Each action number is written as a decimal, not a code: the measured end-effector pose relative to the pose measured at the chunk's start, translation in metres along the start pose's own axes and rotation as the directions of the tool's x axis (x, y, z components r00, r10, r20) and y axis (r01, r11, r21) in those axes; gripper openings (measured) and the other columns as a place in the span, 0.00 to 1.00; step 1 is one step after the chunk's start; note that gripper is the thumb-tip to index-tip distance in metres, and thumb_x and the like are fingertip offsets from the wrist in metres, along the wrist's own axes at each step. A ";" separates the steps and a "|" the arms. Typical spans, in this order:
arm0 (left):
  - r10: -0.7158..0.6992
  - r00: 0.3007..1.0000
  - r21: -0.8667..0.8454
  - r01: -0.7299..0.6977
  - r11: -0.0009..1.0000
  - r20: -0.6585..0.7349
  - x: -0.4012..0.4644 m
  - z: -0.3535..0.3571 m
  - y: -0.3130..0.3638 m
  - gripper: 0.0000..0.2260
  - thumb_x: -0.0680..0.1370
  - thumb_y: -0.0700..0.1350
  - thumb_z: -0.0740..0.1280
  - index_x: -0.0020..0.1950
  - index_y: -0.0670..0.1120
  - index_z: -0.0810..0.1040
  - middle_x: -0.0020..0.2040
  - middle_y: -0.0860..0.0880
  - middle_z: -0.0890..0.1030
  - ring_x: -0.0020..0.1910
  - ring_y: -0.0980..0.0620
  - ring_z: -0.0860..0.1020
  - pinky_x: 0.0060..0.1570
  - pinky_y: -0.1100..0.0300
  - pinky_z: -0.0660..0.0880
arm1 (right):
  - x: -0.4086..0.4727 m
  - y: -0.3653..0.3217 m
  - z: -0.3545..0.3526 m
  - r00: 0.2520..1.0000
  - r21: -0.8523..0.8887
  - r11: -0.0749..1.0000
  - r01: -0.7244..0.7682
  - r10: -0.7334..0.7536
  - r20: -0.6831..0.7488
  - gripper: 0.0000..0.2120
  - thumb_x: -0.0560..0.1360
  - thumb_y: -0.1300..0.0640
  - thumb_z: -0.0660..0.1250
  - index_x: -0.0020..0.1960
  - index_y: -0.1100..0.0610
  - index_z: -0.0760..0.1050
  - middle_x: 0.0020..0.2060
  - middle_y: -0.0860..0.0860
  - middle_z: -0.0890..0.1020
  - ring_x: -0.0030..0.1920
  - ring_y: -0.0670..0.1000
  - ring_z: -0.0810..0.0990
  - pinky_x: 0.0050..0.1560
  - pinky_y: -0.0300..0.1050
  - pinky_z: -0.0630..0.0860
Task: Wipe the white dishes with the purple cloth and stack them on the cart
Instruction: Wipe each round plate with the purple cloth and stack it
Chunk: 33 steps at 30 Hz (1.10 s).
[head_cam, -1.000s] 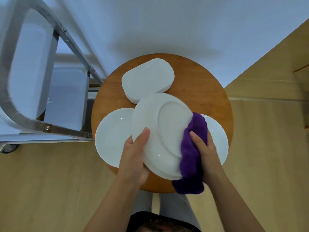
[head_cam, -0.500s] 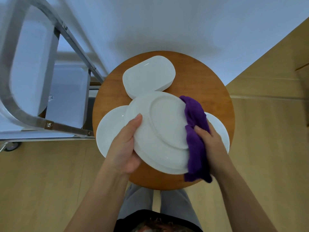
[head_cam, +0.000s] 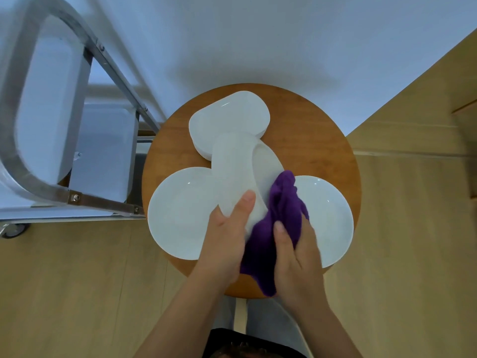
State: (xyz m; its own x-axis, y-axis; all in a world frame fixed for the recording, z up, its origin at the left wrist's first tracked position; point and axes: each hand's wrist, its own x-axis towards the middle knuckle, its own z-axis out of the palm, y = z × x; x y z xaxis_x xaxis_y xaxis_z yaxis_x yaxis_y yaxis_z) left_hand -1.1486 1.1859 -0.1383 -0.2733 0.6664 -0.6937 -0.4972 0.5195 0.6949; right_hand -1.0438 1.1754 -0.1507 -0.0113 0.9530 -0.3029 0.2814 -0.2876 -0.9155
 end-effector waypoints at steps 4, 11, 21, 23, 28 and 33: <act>0.042 0.998 0.063 -0.045 0.997 0.045 0.001 -0.021 0.000 0.22 0.57 0.63 0.67 0.49 0.61 0.70 0.49 0.55 0.79 0.48 0.50 0.79 0.38 0.58 0.81 | 0.014 -0.007 -0.037 0.985 -0.006 0.985 0.171 -0.171 0.023 0.09 0.68 0.43 0.59 0.40 0.48 0.72 0.33 0.40 0.76 0.35 0.42 0.74 0.42 0.43 0.73; 0.131 0.932 0.153 -0.192 0.969 0.339 -0.011 -0.024 0.004 0.14 0.62 0.63 0.71 0.44 0.78 0.74 0.47 0.66 0.82 0.50 0.65 0.80 0.39 0.68 0.77 | 0.061 -0.006 -0.024 0.999 0.003 0.999 -0.038 0.038 -0.030 0.15 0.70 0.38 0.58 0.57 0.32 0.66 0.66 0.50 0.68 0.57 0.43 0.73 0.53 0.39 0.72; 0.204 0.948 0.196 -0.254 0.947 0.242 -0.008 -0.027 0.014 0.17 0.61 0.67 0.69 0.48 0.66 0.76 0.42 0.65 0.81 0.46 0.65 0.80 0.38 0.66 0.79 | 0.045 -0.016 0.013 0.991 -0.005 0.999 -0.037 0.037 0.132 0.23 0.70 0.33 0.53 0.63 0.36 0.64 0.48 0.32 0.74 0.47 0.37 0.76 0.37 0.25 0.71; 0.202 0.960 0.189 -0.239 0.953 0.195 -0.003 -0.026 0.017 0.17 0.62 0.63 0.65 0.47 0.60 0.73 0.39 0.66 0.81 0.42 0.65 0.80 0.35 0.66 0.79 | 0.035 -0.021 0.019 0.977 0.044 0.999 -0.032 0.022 0.213 0.13 0.72 0.33 0.56 0.55 0.30 0.64 0.46 0.30 0.75 0.48 0.34 0.76 0.38 0.23 0.72; 0.177 0.984 0.069 -0.176 0.982 0.004 0.007 -0.020 0.013 0.18 0.62 0.64 0.61 0.48 0.58 0.72 0.35 0.61 0.82 0.38 0.61 0.82 0.29 0.68 0.76 | 0.025 -0.029 0.030 0.953 -0.116 0.962 0.248 -0.220 0.209 0.11 0.74 0.42 0.57 0.56 0.31 0.64 0.51 0.31 0.74 0.55 0.40 0.76 0.55 0.39 0.75; 0.117 0.990 -0.019 -0.119 0.993 -0.072 0.005 -0.009 0.009 0.20 0.70 0.64 0.60 0.56 0.56 0.75 0.41 0.56 0.84 0.40 0.62 0.82 0.28 0.71 0.74 | 0.007 -0.023 0.048 0.952 -0.067 0.953 0.295 -0.288 0.101 0.17 0.77 0.49 0.57 0.61 0.32 0.61 0.65 0.37 0.69 0.69 0.48 0.66 0.67 0.60 0.65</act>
State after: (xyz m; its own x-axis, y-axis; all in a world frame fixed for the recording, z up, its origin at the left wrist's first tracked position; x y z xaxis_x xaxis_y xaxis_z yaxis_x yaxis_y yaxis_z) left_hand -1.1619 1.1895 -0.1371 -0.3883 0.6824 -0.6193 -0.4764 0.4266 0.7688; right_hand -1.0964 1.1842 -0.1441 -0.1884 0.9808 -0.0514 0.3287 0.0136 -0.9443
